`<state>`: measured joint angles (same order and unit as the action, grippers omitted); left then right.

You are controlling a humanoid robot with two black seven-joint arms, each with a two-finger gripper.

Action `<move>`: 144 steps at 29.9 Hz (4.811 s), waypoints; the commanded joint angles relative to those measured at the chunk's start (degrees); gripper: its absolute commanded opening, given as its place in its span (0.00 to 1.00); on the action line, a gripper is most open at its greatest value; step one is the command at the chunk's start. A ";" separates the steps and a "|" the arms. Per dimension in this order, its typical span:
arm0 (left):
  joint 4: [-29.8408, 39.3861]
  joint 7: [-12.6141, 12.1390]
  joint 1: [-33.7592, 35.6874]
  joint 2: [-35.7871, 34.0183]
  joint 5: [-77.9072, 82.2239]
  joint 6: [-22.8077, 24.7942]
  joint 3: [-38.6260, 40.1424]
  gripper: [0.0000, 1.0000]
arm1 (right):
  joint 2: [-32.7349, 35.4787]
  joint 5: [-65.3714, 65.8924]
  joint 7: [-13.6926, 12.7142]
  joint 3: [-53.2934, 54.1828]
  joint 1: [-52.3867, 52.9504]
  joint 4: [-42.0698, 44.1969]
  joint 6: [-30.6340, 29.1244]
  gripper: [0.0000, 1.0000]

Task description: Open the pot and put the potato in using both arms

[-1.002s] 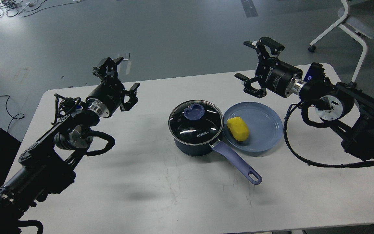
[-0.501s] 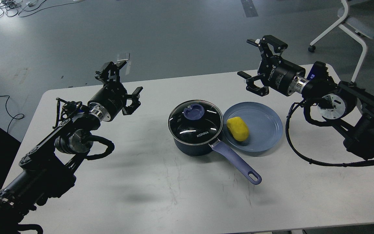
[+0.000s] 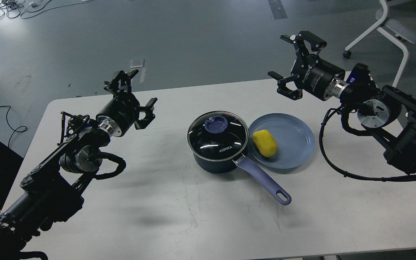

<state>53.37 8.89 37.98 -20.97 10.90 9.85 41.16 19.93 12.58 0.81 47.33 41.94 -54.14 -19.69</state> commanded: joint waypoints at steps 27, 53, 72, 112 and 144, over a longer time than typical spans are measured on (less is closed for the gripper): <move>7.24 1.65 4.03 -1.35 31.32 -13.07 -0.12 0.99 | 3.71 -7.75 -2.21 7.68 -8.79 0.62 -0.79 1.00; 17.12 3.67 18.01 -7.16 96.33 -17.41 -31.23 0.87 | 5.47 -7.66 -1.77 9.71 -12.32 0.62 -0.44 1.00; 10.28 12.55 18.71 -2.96 99.83 -17.40 -31.76 0.98 | 5.64 -7.49 -1.77 9.45 -12.41 0.88 0.00 1.00; 2.18 12.64 16.16 4.18 101.34 -21.27 -34.49 0.98 | 5.90 -7.31 -1.69 9.27 -12.76 1.05 0.00 1.00; -0.81 13.52 15.02 4.18 100.28 -21.45 -36.59 0.98 | 6.43 -7.31 -1.69 8.83 -13.81 1.50 0.00 1.00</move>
<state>52.58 22.31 52.99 -16.78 111.21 -11.60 4.63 26.34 5.28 -0.88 56.20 28.13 -52.54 -19.69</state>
